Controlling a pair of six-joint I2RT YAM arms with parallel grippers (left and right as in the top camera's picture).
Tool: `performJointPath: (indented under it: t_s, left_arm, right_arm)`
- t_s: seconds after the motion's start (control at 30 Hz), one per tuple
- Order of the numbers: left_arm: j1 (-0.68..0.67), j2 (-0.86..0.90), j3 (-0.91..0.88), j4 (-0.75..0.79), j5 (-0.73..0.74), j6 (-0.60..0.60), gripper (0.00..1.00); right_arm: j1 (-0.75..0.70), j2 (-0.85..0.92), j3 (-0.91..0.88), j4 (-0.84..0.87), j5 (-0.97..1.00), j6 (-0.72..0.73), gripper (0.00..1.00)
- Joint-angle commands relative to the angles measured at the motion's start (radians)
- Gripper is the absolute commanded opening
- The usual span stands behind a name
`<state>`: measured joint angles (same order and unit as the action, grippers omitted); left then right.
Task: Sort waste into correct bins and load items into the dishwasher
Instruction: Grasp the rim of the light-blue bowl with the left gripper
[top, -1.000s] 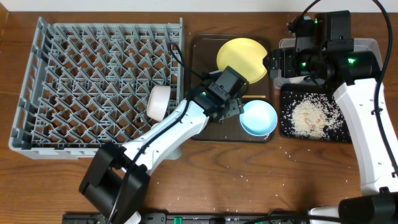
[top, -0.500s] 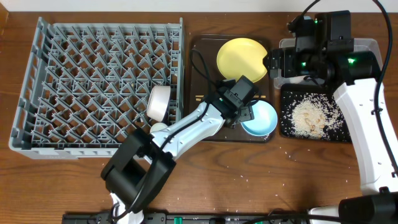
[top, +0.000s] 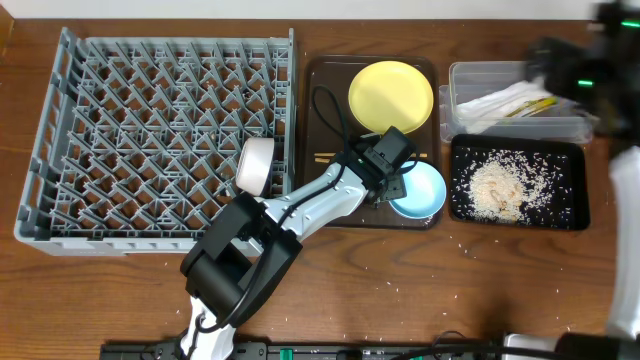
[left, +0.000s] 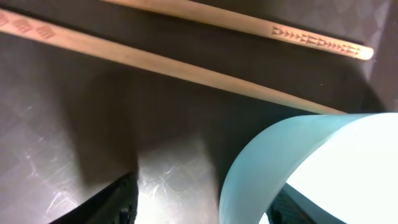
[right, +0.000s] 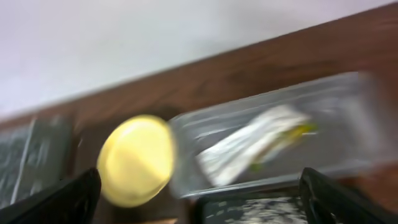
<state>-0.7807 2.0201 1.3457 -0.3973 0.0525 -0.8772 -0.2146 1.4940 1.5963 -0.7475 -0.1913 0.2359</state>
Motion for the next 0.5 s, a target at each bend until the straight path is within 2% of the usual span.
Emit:
performJointPath:
  t_s: [0.0, 0.13, 0.47]
  left_arm:
    - [-0.002, 0.006, -0.007, 0.02, 0.001, 0.008, 0.63]
    - [-0.017, 0.035, -0.007, 0.045, 0.001, 0.007, 0.63]
    - [-0.014, 0.056, -0.007, 0.071, 0.012, 0.008, 0.62]
  right_arm:
    - [-0.082, -0.048, 0.026, -0.005, 0.0, 0.041, 0.99]
    - [-0.126, -0.048, 0.026, -0.031, 0.0, 0.041, 0.99]
    - [-0.126, -0.048, 0.026, -0.12, 0.0, 0.04, 0.99]
